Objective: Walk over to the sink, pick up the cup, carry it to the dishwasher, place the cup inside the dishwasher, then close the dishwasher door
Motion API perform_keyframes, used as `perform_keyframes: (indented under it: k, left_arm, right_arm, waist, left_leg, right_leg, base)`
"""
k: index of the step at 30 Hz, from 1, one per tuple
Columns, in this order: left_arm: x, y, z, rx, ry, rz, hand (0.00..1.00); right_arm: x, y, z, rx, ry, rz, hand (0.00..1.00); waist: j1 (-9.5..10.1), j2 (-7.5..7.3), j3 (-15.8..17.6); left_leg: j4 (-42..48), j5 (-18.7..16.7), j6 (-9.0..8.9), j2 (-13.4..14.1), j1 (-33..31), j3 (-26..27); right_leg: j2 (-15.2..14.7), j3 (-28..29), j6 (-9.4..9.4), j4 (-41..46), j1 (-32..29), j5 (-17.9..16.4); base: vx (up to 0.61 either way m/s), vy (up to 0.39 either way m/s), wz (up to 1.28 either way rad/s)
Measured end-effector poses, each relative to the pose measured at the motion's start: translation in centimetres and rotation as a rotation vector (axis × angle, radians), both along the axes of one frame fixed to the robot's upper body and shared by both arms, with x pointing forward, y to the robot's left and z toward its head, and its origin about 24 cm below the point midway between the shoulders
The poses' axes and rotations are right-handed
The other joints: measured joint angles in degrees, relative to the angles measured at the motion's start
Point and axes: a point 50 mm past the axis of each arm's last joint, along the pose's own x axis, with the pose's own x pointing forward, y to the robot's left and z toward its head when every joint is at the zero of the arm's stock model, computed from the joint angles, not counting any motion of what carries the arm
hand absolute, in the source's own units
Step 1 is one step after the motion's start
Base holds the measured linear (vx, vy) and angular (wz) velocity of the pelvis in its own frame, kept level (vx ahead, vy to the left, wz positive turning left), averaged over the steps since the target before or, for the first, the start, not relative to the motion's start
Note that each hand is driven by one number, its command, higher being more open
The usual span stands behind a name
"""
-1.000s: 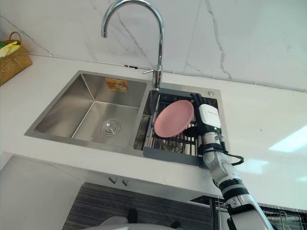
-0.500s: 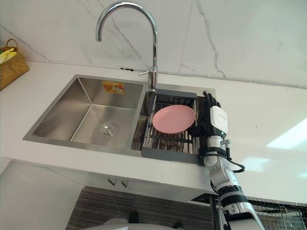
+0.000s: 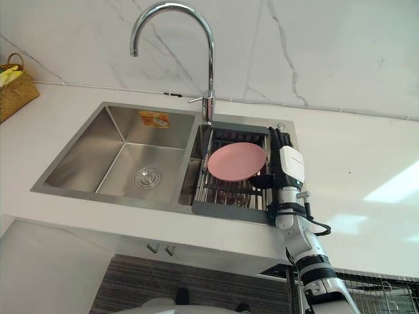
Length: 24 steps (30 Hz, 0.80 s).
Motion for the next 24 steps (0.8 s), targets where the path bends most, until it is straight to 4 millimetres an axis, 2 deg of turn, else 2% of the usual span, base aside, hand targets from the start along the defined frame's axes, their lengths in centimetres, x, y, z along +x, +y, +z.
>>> perform_keyframes:
  k: [5, 6, 11, 17, 21, 24]
  left_arm:
    - [0.0, 0.0, 0.0, 0.000, -0.001, -0.001, 1.00]
    - [0.0, 0.0, 0.0, 0.001, -0.001, -0.001, 1.00]
    - [0.0, 0.1, 0.0, 0.000, -0.001, -0.002, 1.00]
    - [0.0, 0.4, 0.0, 0.000, 0.003, -0.008, 1.00]
    - [0.1, 0.8, 0.1, 0.005, 0.006, -0.015, 1.00]
    - [0.5, 1.0, 0.0, 0.009, 0.001, -0.019, 1.00]
  right_arm:
    - [0.0, 1.4, 0.2, -0.010, -0.007, 0.075, 1.00]
    - [0.0, 1.8, 0.2, -0.018, -0.008, 0.097, 0.00]
    - [0.1, 3.0, 0.2, -0.081, 0.011, 0.178, 0.00]
    - [0.6, 4.4, -0.2, -0.237, 0.046, 0.274, 0.00]
    - [0.9, 4.1, -0.7, -0.316, 0.093, 0.277, 0.00]
    - [1.1, 4.6, -0.7, -0.336, 0.105, 0.294, 0.00]
  waist:
    - [0.12, -0.05, -0.03]
    - [0.15, -0.09, -0.05]
    - [0.17, -0.22, -0.14]
    - [0.31, -0.78, -0.50]
    - [0.85, -1.42, -0.91]
    - [1.69, -1.44, -0.91]
  left_leg:
    - [-0.01, 0.00, 0.00, -0.01, -0.01, -0.04]
    - [-0.01, 0.01, 0.01, -0.01, -0.03, -0.06]
    - [-0.02, 0.01, 0.01, -0.03, -0.05, -0.12]
    - [-0.04, 0.02, 0.02, -0.05, -0.06, -0.21]
    - [-0.04, 0.06, 0.06, -0.08, -0.11, -0.33]
    - [-0.04, 0.10, 0.10, -0.13, -0.27, -0.71]
  right_leg:
    - [0.00, -0.04, 0.00, 0.00, 0.01, 0.00]
    - [-0.01, -0.06, 0.00, 0.00, 0.01, 0.00]
    - [-0.01, -0.15, 0.00, -0.01, 0.01, 0.00]
    - [-0.01, -0.50, 0.00, -0.02, 0.10, 0.00]
    - [-0.02, -0.78, -0.01, -0.03, 0.19, -0.01]
    - [-0.05, -1.21, -0.01, -0.03, 0.23, -0.01]
  base:
    - [0.00, 0.000, 0.00]
    - [0.00, 0.000, 0.00]
    - [0.00, 0.000, 0.00]
    - [0.00, 0.000, 0.01]
    - [0.00, 0.000, 0.02]
    - [0.00, 0.001, 0.08]
